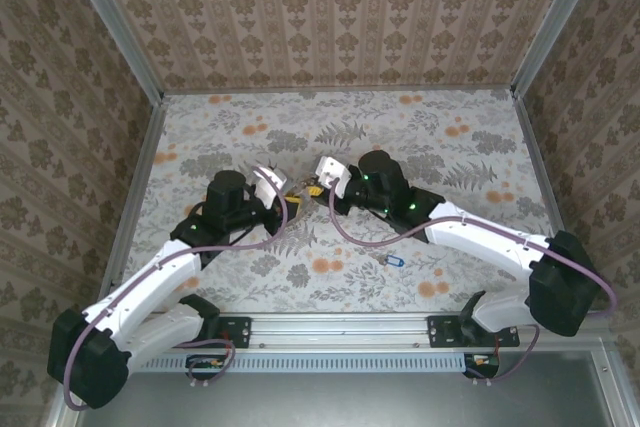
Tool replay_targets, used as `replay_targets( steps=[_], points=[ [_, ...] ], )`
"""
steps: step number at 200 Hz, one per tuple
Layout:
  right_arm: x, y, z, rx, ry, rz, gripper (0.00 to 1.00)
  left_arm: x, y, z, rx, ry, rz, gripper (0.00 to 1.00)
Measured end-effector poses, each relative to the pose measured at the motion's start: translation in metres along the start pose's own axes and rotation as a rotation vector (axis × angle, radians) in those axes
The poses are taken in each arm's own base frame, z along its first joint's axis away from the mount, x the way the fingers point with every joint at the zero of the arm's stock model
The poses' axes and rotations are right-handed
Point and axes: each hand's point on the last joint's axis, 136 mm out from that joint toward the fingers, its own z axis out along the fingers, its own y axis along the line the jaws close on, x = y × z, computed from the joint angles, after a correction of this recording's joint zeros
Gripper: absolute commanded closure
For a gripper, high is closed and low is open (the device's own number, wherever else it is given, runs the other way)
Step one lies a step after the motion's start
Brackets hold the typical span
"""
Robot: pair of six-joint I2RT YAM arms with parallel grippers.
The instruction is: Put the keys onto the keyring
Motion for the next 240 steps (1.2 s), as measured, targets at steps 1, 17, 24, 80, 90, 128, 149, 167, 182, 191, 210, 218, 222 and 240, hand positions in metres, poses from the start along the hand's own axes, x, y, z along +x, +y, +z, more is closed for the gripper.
replay_targets(
  steps=[1,17,24,80,90,128,149,167,182,191,210,218,222,240],
  points=[
    [0.000,0.000,0.000,-0.001,-0.001,0.000,0.68,0.000,0.000,0.000,0.000,-0.001,0.001,1.00],
    [-0.002,0.004,-0.003,-0.019,-0.012,0.000,0.69,-0.004,-0.001,-0.002,-0.004,-0.015,0.020,1.00],
    [-0.002,0.006,-0.004,-0.030,-0.016,0.001,0.70,-0.006,-0.001,-0.003,-0.005,-0.022,0.029,1.00],
    [0.006,0.021,-0.006,-0.123,-0.044,0.165,0.64,-0.012,-0.006,-0.008,-0.002,-0.065,0.090,1.00],
    [0.007,0.022,-0.006,-0.129,-0.052,0.194,0.64,-0.013,-0.007,-0.009,0.002,-0.078,0.104,1.00],
    [-0.002,0.026,-0.007,-0.164,-0.099,0.249,0.66,-0.015,-0.015,-0.012,0.031,-0.112,0.149,1.00],
    [-0.009,0.026,-0.008,-0.177,-0.127,0.254,0.71,-0.017,-0.017,-0.014,0.036,-0.125,0.171,1.00],
    [-0.012,0.027,-0.008,-0.187,-0.138,0.262,0.74,-0.018,-0.018,-0.015,0.039,-0.130,0.183,1.00],
    [-0.014,0.028,-0.008,-0.193,-0.149,0.260,0.78,-0.018,-0.019,-0.015,0.042,-0.130,0.189,1.00],
    [-0.015,0.028,-0.009,-0.198,-0.153,0.262,0.80,-0.018,-0.020,-0.015,0.044,-0.131,0.193,1.00],
    [-0.017,0.029,-0.009,-0.204,-0.159,0.259,0.84,-0.018,-0.020,-0.015,0.045,-0.131,0.198,1.00],
    [-0.017,0.029,-0.009,-0.205,-0.161,0.260,0.82,-0.018,-0.020,-0.015,0.045,-0.131,0.200,1.00],
    [-0.017,0.029,-0.009,-0.205,-0.161,0.261,0.81,-0.018,-0.020,-0.015,0.045,-0.131,0.201,1.00],
    [-0.017,0.029,-0.009,-0.207,-0.161,0.261,0.79,-0.018,-0.021,-0.015,0.047,-0.131,0.204,1.00]
  ],
)
